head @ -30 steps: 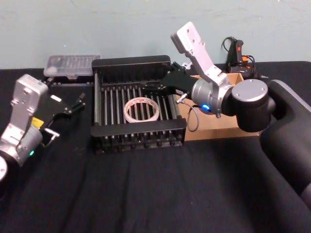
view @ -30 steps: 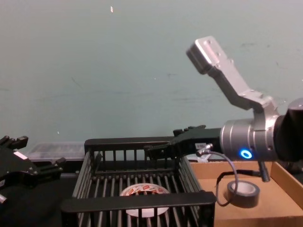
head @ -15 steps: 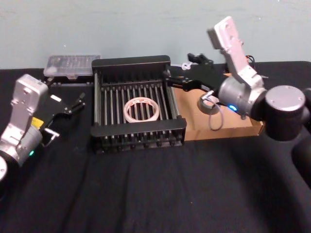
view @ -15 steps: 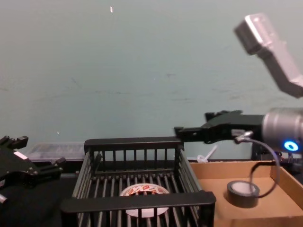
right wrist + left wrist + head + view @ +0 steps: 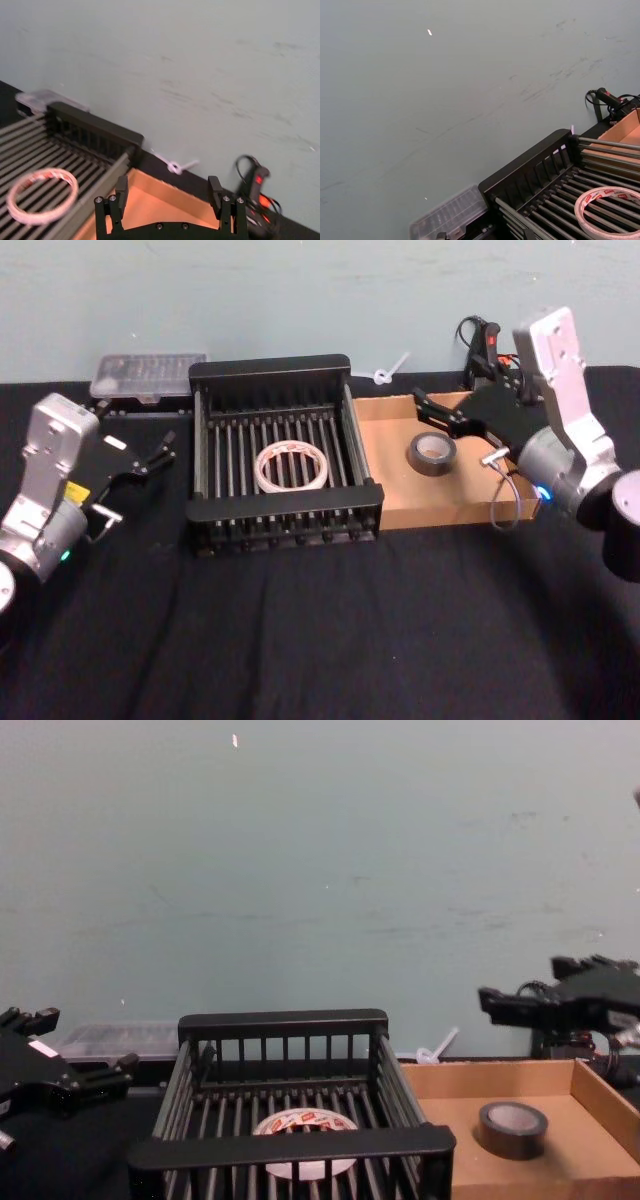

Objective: Pick up the white tape and place it into the black box , Pick up the silver tape and place it into the brown box.

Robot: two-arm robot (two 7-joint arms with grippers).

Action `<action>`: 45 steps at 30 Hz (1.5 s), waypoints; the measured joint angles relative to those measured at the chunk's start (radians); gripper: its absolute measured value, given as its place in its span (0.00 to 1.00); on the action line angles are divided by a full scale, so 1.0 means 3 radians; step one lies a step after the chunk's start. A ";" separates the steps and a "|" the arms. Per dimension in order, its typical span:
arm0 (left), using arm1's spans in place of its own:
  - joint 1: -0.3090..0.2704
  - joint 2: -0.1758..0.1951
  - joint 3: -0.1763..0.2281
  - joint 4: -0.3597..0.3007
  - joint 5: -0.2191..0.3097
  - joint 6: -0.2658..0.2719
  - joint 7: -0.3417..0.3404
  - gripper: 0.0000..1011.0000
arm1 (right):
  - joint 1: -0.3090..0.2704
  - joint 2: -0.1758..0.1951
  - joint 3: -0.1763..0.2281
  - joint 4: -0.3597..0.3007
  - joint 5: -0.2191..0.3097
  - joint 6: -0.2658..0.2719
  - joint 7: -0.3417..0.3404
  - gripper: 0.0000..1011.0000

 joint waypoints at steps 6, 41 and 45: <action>0.0000 0.0000 0.0000 0.0000 0.0000 0.0000 0.0000 0.99 | -0.0131 0.0007 0.0052 0.0061 -0.0192 -0.0160 -0.0175 0.99; 0.0000 0.0000 0.0000 0.0000 0.0000 0.0000 0.0000 0.99 | -0.0126 -0.0109 0.0028 0.0437 -0.0727 -0.0410 -0.0439 0.99; 0.0000 0.0000 0.0000 0.0000 0.0000 0.0000 0.0000 0.99 | -0.0126 -0.0108 0.0027 0.0436 -0.0725 -0.0409 -0.0439 0.99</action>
